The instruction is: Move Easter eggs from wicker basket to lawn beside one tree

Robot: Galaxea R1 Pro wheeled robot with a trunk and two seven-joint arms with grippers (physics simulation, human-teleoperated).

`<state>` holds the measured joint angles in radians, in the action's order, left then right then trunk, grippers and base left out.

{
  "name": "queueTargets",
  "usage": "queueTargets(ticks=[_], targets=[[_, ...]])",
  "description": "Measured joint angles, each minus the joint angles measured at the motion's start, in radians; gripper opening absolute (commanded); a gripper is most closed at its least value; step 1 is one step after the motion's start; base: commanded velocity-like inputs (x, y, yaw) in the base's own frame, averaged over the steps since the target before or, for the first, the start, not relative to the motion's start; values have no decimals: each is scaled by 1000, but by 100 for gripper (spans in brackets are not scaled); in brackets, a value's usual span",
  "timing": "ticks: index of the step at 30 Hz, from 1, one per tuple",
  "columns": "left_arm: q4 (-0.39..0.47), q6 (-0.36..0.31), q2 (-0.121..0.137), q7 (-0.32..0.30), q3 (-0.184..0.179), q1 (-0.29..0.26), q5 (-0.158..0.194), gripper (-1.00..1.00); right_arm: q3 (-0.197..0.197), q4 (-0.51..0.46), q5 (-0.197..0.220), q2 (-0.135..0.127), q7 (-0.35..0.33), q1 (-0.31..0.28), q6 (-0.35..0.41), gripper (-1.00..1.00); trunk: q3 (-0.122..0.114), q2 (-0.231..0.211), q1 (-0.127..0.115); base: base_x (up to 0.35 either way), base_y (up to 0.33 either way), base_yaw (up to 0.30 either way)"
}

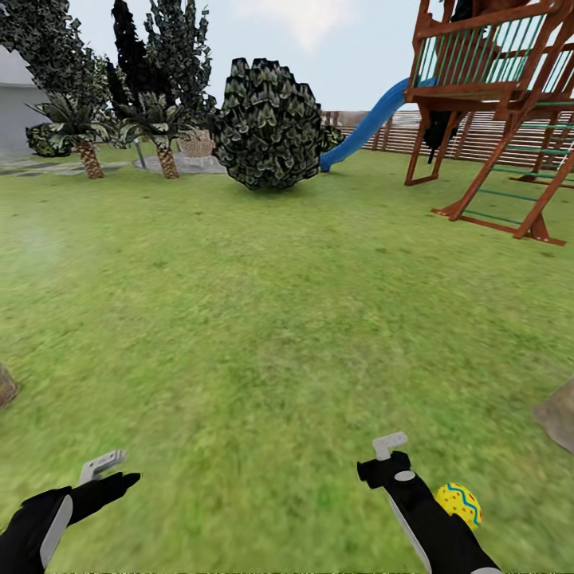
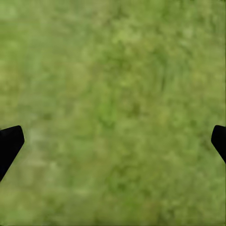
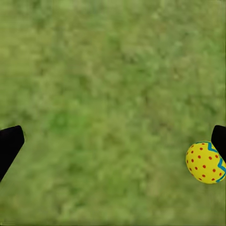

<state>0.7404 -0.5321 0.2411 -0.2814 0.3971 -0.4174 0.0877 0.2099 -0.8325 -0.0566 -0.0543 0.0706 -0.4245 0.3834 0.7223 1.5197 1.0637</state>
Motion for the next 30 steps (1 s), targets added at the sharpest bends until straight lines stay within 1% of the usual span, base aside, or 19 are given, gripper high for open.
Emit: queueTargets(ticks=[9, 28, 30], targets=[[-2, 1, -4, 0, -2, 0, 0, 100, 3, 1, 0, 2, 0, 0, -1, 100, -28, -63, -34, -129, 275, 7], [-5, 2, -3, 0, -1, 0, 0, 100, 3, 2, -4, 2, 0, 0, 0, 100, -83, -196, -107, -136, 275, 239], [-3, 3, -3, 0, -1, 0, 0, 100, 3, 2, -4, 2, 0, 0, 0, 100, -82, -196, -107, -107, 274, 204]])
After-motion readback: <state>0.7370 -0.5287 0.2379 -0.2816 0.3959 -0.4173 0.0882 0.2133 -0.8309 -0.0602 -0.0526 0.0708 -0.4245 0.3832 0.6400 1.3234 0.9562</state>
